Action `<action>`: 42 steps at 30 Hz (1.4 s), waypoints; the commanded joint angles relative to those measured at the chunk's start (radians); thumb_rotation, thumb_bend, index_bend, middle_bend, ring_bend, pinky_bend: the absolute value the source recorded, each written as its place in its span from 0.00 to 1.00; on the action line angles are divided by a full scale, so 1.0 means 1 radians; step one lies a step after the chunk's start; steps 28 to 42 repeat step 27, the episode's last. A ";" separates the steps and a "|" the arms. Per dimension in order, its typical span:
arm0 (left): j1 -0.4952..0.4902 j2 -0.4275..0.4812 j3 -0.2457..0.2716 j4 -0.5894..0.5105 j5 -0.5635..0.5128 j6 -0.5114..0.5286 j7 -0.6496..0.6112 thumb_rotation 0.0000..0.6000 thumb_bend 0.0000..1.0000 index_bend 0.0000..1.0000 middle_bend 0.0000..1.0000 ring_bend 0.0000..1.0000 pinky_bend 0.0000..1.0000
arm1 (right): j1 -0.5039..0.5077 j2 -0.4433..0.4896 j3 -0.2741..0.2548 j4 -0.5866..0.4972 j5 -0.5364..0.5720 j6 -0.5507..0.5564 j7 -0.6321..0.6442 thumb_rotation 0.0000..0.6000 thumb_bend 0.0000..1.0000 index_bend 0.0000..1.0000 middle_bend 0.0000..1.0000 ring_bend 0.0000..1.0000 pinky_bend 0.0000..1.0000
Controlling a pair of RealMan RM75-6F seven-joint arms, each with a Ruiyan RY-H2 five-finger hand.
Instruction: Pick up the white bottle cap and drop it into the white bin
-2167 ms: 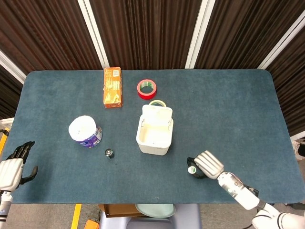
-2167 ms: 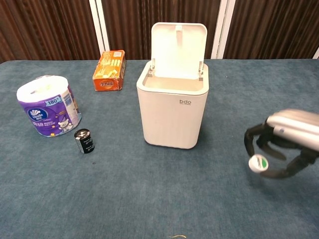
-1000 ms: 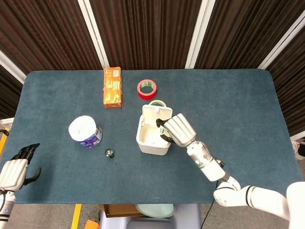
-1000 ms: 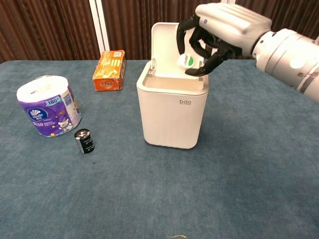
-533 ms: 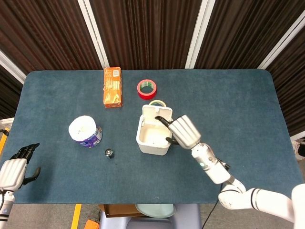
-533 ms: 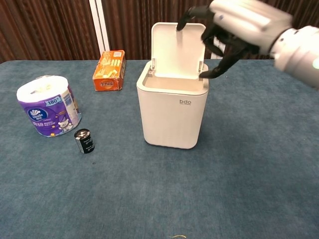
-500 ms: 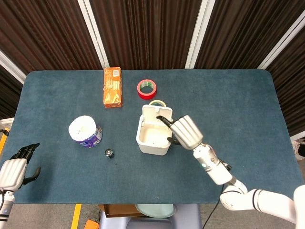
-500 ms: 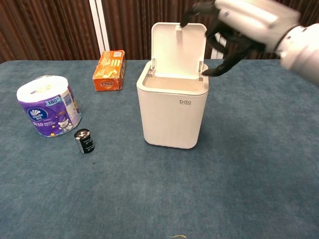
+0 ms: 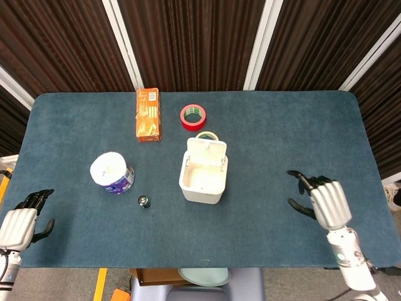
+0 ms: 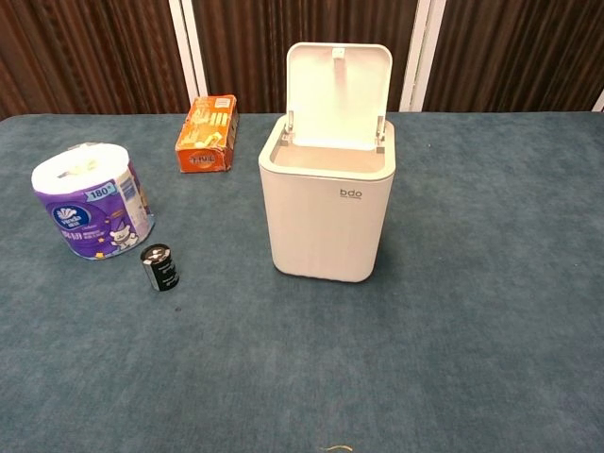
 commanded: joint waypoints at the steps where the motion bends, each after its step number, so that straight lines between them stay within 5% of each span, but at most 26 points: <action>1: -0.002 -0.005 0.000 0.004 0.004 0.001 0.006 1.00 0.44 0.14 0.14 0.14 0.32 | -0.061 -0.001 -0.035 0.067 0.025 0.013 0.041 1.00 0.11 0.42 0.57 0.56 0.65; 6: -0.005 -0.012 0.002 0.008 0.005 -0.003 0.017 1.00 0.44 0.14 0.14 0.14 0.32 | -0.089 -0.016 -0.016 0.125 0.094 -0.030 0.077 1.00 0.10 0.38 0.39 0.30 0.43; 11: -0.005 -0.016 0.001 0.011 0.008 0.002 0.020 1.00 0.44 0.14 0.14 0.14 0.33 | -0.066 0.008 -0.013 0.123 0.124 -0.140 0.092 1.00 0.10 0.23 0.22 0.12 0.26; 20: -0.007 -0.020 0.003 0.019 0.017 0.003 0.016 1.00 0.44 0.14 0.14 0.14 0.33 | -0.050 0.018 -0.010 0.113 0.139 -0.237 0.089 1.00 0.10 0.03 0.11 0.03 0.20; 42: -0.007 -0.023 0.002 0.021 0.017 0.006 0.016 1.00 0.44 0.14 0.14 0.14 0.33 | -0.050 0.025 -0.005 0.109 0.137 -0.261 0.094 1.00 0.10 0.03 0.10 0.03 0.20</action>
